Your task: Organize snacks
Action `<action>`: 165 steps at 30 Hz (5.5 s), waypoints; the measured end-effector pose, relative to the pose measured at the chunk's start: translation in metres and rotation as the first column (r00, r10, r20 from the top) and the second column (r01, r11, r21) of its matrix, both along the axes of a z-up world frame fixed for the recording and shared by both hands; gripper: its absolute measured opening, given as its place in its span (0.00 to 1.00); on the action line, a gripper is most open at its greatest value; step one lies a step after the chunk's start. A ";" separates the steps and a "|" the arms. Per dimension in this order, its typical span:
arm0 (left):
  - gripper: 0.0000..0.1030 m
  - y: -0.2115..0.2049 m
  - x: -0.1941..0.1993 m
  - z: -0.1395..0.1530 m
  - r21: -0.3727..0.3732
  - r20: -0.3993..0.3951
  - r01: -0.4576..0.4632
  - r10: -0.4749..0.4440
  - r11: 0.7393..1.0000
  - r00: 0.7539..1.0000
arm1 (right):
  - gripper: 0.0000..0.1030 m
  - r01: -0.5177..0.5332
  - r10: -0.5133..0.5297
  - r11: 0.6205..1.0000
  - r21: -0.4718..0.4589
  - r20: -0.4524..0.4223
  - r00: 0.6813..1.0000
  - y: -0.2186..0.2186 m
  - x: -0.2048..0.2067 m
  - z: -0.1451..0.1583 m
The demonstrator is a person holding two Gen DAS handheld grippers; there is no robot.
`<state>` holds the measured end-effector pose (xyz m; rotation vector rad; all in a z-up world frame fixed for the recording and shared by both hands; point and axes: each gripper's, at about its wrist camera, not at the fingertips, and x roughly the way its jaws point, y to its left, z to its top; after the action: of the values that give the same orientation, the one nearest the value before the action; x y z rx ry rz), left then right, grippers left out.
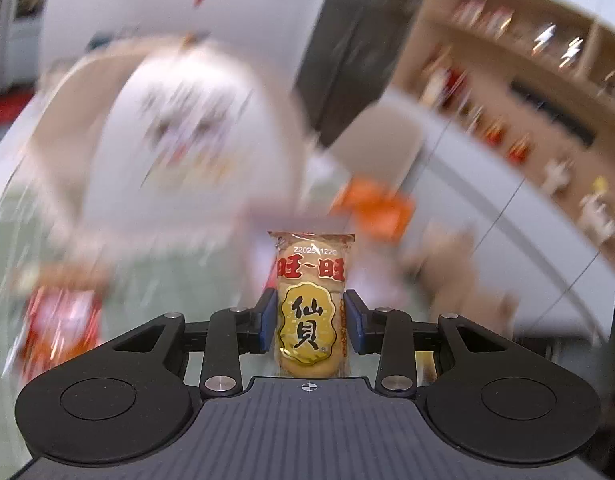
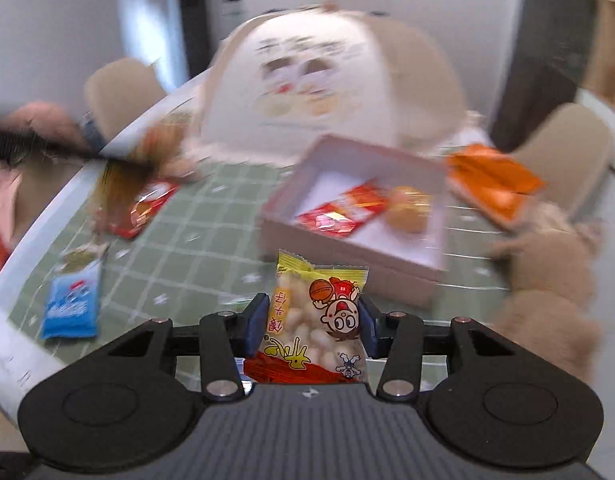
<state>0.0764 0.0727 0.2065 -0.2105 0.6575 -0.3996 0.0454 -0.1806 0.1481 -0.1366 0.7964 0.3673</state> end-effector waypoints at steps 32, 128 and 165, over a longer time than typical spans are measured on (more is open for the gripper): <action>0.41 0.224 0.122 -0.125 0.108 -0.164 -0.581 0.591 0.807 0.790 | 0.77 -0.025 0.028 0.999 0.028 -0.117 0.993 0.040 0.068 -0.032; 0.44 0.140 -0.083 -0.157 0.153 -0.280 -0.320 0.351 0.935 0.893 | 0.80 -0.503 0.487 0.863 -0.047 -0.186 0.853 0.223 0.039 -0.100; 0.45 0.029 -0.052 -0.159 0.281 -0.149 -0.015 0.059 0.959 0.987 | 0.75 -0.029 0.022 0.999 -0.045 -0.161 0.987 0.047 -0.002 -0.086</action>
<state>0.0248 0.1019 0.0476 0.0160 0.8547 -0.2515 0.0434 -0.1340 0.0618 -0.1634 0.9638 0.3871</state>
